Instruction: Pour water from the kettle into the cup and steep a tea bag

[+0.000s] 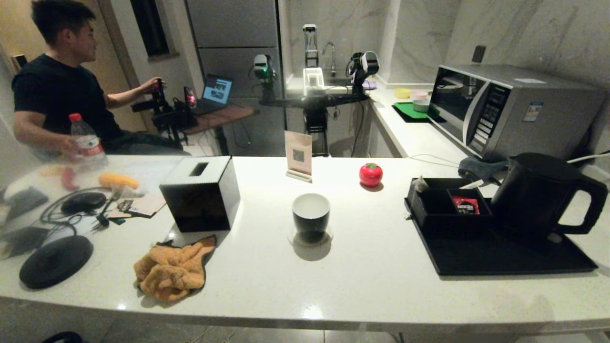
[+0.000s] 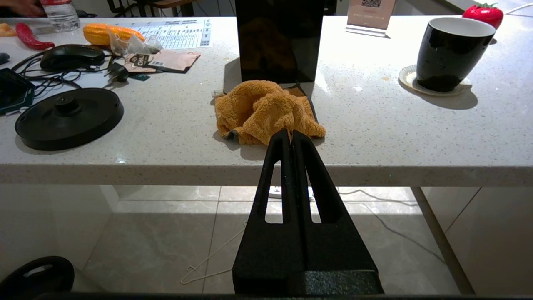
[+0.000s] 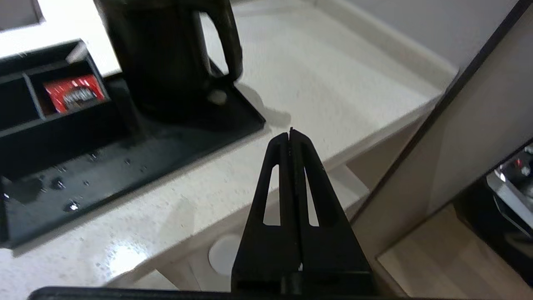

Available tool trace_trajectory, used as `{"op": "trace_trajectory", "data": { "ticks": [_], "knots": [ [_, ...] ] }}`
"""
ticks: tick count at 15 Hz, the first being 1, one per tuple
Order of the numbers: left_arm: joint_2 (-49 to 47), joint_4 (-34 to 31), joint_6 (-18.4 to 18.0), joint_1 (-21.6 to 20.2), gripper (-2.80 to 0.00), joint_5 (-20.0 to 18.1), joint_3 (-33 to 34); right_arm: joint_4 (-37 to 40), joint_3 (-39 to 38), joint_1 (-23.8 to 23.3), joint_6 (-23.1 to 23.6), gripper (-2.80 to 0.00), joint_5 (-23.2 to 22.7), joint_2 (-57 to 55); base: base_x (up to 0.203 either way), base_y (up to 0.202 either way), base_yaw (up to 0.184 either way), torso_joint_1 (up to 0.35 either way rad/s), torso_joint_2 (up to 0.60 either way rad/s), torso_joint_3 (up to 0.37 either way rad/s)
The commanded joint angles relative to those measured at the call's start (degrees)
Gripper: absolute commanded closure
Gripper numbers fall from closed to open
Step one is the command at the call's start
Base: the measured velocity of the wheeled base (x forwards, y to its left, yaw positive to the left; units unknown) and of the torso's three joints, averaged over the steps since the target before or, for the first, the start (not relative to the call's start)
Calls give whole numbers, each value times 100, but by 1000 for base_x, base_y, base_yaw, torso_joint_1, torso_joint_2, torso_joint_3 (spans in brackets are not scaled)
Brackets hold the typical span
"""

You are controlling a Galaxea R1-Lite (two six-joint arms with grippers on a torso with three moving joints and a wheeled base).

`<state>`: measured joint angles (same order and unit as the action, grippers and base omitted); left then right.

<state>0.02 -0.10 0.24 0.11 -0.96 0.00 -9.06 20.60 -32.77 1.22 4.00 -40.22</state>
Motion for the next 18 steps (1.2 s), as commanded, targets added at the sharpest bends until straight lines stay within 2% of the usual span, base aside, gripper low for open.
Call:
{"op": "trace_trajectory", "data": {
  "ticks": [1,4,8,9,15,18],
  "knots": [
    [-2,1,3,-2,0,0,0,-15,-67,-19,3,0,4,-428,0,0,0,0,0,0],
    [-2,1,3,-2,0,0,0,-256,-124,-14,-18,0,-1,-975,0,0,0,0,0,0],
    [-2,1,3,-2,0,0,0,-1179,-376,2,-27,0,-12,-1890,0,0,0,0,0,0],
    [-2,1,3,-2,0,0,0,-1440,-427,3,-31,-280,-13,-2162,0,0,0,0,0,0],
    [-2,1,3,-2,0,0,0,-3152,-598,23,-27,-280,-22,-3635,0,0,0,0,0,0],
    [-2,1,3,-2,0,0,0,-3751,-610,31,-35,-280,-100,-4194,0,0,0,0,0,0]
  ]
}}
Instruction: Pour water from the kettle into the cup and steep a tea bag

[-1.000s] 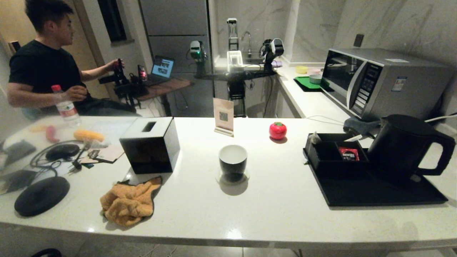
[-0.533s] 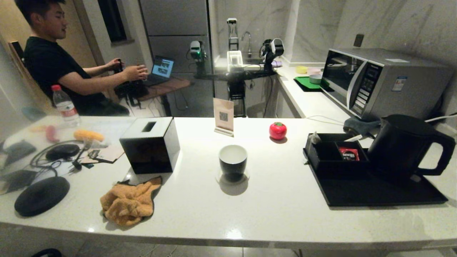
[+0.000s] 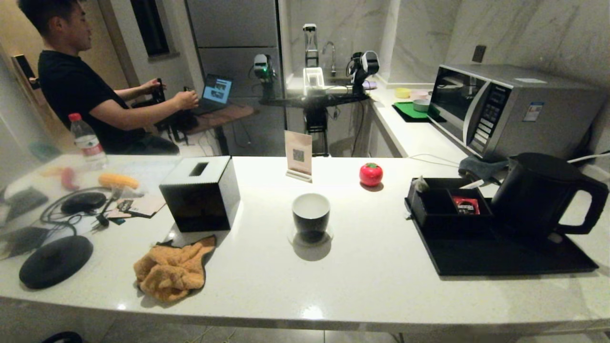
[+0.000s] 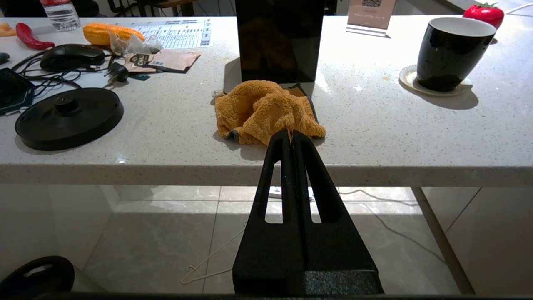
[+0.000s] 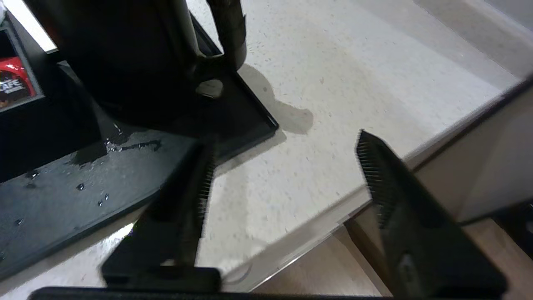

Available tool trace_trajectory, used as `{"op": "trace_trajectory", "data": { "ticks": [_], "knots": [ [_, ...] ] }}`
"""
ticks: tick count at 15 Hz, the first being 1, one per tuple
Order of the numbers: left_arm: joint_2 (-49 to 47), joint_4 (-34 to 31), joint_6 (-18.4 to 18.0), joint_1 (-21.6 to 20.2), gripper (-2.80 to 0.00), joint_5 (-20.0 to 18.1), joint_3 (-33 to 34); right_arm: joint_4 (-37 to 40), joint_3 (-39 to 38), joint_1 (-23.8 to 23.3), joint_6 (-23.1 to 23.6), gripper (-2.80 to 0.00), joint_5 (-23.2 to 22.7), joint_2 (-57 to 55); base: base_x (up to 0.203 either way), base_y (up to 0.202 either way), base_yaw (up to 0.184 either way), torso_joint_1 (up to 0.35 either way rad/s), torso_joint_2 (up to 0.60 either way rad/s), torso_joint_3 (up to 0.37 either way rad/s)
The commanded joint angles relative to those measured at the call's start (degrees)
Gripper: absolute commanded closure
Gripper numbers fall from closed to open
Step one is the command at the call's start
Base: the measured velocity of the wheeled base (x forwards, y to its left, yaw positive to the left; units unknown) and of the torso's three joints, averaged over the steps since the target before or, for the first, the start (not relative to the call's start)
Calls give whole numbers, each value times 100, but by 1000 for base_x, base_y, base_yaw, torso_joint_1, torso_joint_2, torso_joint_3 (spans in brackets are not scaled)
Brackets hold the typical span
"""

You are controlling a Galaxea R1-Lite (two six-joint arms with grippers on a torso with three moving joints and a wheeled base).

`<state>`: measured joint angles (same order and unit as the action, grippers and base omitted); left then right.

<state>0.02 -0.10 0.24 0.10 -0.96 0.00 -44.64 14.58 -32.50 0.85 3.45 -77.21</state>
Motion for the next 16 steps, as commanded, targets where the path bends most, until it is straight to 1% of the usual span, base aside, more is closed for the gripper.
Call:
{"op": "trace_trajectory", "data": {
  "ticks": [1,6,10,12,16],
  "knots": [
    [-2,1,2,-1,0,0,0,-435,-16,6,2,-280,-193,-679,0,0,0,0,0,0],
    [-2,1,2,-1,0,0,0,-1585,5,7,10,-280,-458,-1488,0,0,0,0,0,0],
    [-2,1,2,-1,0,0,0,-1802,45,43,21,-280,-537,-1686,0,0,0,0,0,0],
    [-2,1,2,-1,0,0,0,-1859,79,45,20,-280,-823,-1761,0,0,0,0,0,0],
    [-2,1,2,-1,0,0,0,-2325,399,50,62,-280,-868,-2283,0,0,0,0,0,0]
  ]
}}
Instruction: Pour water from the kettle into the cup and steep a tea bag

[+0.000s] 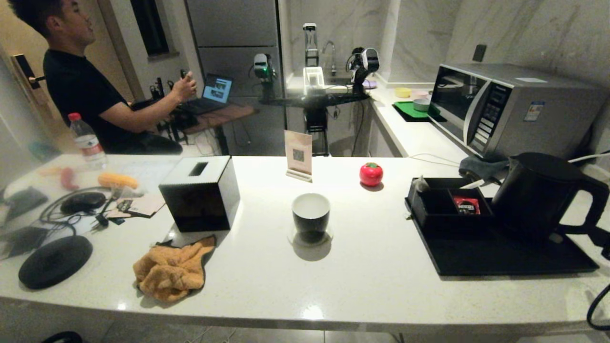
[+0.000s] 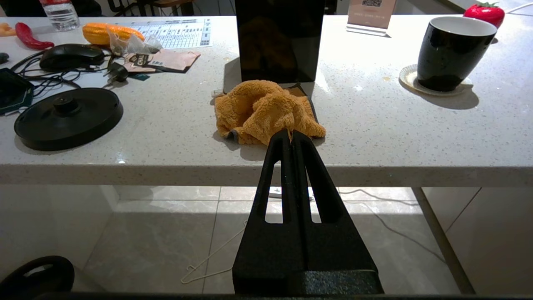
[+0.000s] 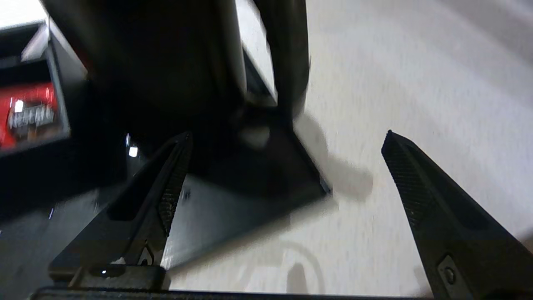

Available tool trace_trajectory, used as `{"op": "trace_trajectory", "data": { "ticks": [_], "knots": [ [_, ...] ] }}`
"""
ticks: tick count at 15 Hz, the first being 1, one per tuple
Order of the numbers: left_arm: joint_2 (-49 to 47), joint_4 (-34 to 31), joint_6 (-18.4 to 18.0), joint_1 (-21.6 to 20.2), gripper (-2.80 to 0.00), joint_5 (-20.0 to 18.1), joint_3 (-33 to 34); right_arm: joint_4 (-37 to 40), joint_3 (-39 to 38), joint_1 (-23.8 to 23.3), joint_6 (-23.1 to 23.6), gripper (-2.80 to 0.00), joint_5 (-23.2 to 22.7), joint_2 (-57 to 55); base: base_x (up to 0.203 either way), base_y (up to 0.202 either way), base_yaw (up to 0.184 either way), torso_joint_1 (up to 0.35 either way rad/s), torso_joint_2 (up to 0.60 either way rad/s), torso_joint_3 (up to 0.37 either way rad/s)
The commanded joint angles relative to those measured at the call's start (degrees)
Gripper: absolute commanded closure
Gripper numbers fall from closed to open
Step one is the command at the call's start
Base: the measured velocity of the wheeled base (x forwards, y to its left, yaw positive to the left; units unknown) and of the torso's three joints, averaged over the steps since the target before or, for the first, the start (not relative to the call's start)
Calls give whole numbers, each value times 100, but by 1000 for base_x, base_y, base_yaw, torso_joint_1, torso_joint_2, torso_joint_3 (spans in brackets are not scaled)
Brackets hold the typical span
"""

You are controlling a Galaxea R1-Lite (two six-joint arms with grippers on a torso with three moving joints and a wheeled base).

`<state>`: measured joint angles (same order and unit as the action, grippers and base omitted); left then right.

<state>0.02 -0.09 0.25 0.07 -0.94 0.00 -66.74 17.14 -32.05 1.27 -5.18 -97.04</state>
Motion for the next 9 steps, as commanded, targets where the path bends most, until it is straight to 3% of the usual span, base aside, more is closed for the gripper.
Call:
{"op": "trace_trajectory", "data": {
  "ticks": [1,9],
  "knots": [
    [-2,1,2,1,0,-2,0,-174,277,0,99,-280,-2,-447,0,0,0,0,0,0],
    [-2,1,2,1,0,-2,0,-467,921,-33,418,-280,34,-1252,0,0,0,0,0,0]
  ]
}}
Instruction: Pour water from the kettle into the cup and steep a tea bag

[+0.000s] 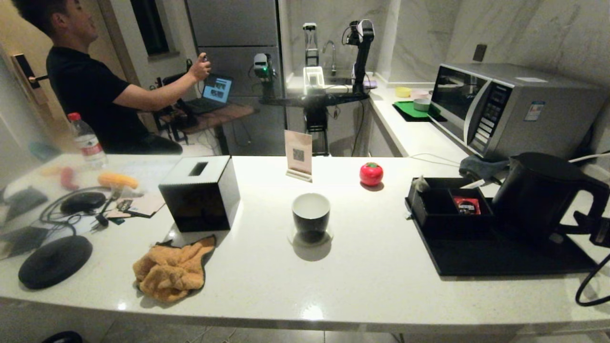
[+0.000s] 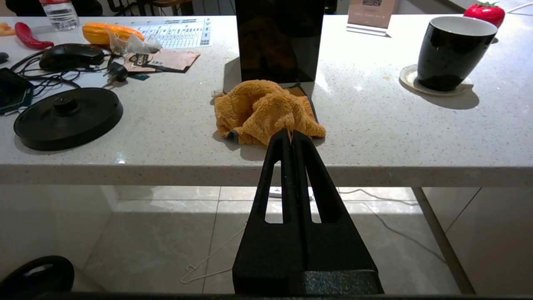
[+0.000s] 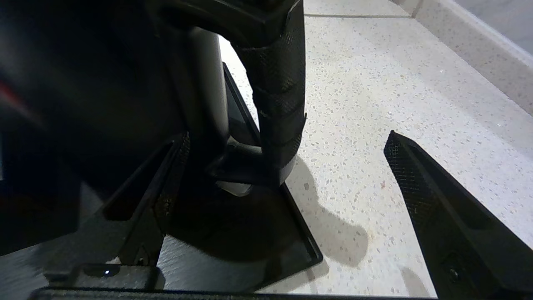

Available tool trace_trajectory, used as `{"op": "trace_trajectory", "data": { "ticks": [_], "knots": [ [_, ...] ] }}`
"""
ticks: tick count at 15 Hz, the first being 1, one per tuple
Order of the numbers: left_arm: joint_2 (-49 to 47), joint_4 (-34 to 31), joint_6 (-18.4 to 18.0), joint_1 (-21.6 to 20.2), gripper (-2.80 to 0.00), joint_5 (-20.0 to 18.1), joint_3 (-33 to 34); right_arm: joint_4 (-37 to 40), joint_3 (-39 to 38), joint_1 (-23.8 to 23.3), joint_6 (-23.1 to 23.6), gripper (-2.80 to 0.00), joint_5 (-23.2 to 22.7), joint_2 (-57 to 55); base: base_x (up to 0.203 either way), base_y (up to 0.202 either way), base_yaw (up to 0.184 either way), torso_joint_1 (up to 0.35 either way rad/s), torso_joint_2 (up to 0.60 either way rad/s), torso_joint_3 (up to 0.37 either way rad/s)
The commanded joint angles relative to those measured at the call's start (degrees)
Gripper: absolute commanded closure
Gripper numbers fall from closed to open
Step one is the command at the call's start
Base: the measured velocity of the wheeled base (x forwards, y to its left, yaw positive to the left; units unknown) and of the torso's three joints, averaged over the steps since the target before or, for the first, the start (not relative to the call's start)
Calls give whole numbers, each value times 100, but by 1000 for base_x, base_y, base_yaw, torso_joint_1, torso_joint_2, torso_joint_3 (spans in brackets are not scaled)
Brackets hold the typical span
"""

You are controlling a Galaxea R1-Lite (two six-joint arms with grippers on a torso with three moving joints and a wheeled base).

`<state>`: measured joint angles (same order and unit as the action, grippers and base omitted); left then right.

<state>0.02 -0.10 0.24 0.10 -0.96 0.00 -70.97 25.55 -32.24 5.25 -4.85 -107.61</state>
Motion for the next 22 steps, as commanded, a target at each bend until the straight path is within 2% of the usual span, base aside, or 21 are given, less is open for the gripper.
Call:
{"op": "trace_trajectory", "data": {
  "ticks": [1,10,16,22],
  "knots": [
    [-2,1,2,-1,0,0,0,-99,120,-18,27,-280,2,-274,0,0,0,0,0,0],
    [-2,1,2,-1,0,0,0,-748,616,-73,142,-280,46,-938,0,0,0,0,0,0],
    [-2,1,2,-1,0,0,0,-752,941,-301,200,-280,43,-1140,0,0,0,0,0,0],
    [-2,1,2,-1,0,0,0,-767,1313,-300,188,-280,28,-1423,0,0,0,0,0,0]
  ]
}}
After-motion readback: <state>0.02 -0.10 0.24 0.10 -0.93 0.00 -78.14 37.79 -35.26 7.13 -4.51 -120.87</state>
